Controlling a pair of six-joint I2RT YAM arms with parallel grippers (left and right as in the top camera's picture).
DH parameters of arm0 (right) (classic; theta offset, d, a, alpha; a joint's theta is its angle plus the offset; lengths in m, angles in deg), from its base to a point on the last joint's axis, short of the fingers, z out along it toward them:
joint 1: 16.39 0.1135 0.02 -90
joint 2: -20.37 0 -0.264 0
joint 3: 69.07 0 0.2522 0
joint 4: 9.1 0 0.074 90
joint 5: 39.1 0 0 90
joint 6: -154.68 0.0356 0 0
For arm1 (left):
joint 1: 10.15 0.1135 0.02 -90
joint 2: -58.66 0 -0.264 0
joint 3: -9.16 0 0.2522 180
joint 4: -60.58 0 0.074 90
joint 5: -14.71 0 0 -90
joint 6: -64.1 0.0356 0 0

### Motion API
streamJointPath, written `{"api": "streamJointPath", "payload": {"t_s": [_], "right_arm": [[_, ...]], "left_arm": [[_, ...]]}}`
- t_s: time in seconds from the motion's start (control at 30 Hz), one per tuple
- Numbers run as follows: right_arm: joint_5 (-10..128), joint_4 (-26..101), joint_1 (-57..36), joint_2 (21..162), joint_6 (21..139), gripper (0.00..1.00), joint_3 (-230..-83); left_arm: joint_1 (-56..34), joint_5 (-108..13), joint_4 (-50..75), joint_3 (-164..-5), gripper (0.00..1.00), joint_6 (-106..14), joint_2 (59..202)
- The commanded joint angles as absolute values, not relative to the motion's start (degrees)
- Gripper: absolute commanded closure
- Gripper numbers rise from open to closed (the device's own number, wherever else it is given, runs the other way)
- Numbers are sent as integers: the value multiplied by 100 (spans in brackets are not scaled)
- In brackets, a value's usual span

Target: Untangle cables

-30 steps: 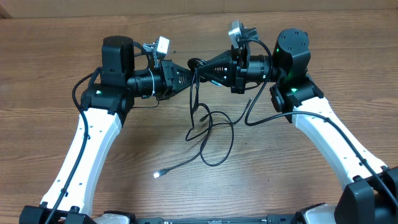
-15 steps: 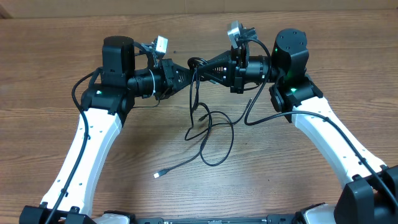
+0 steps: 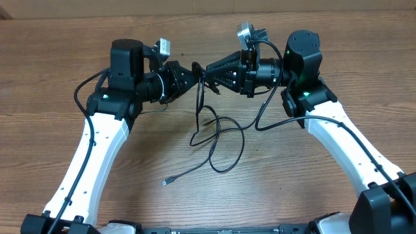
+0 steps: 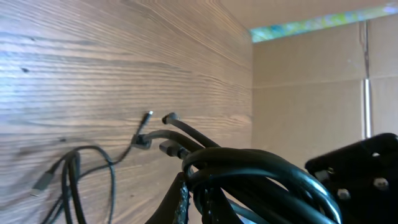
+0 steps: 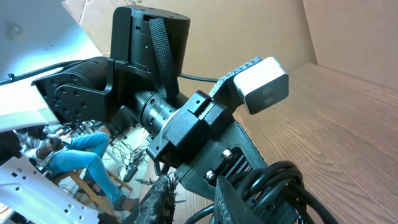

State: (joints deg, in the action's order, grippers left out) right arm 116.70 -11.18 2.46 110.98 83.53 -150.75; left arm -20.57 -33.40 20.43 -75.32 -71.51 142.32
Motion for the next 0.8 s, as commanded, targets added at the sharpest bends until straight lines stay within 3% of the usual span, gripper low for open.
{"api": "streamJointPath", "payload": {"t_s": [0.0, 0.17, 0.33, 0.5, 0.77], "right_arm": [[11696, -1146, 284, 11024, 8344, 70, -15110], [11691, -1124, 284, 11024, 8342, 55, -15110], [11060, -464, 284, 11024, 8139, 54, -15110], [10199, 1020, 354, 11024, 6867, 46, -15110], [9674, 1953, 500, 11024, 5721, 43, -15110]], "left_arm": [[-2065, -3699, 1960, -7600, 96, -6783, 14219], [-2068, -4337, 1527, -7600, 96, -6379, 14219], [-2068, -4770, 1110, -7600, 96, -5782, 14219], [-2074, -5403, 622, -7600, 96, -4801, 14219], [-2113, -6087, 67, -7600, 96, -3824, 14219]]}}
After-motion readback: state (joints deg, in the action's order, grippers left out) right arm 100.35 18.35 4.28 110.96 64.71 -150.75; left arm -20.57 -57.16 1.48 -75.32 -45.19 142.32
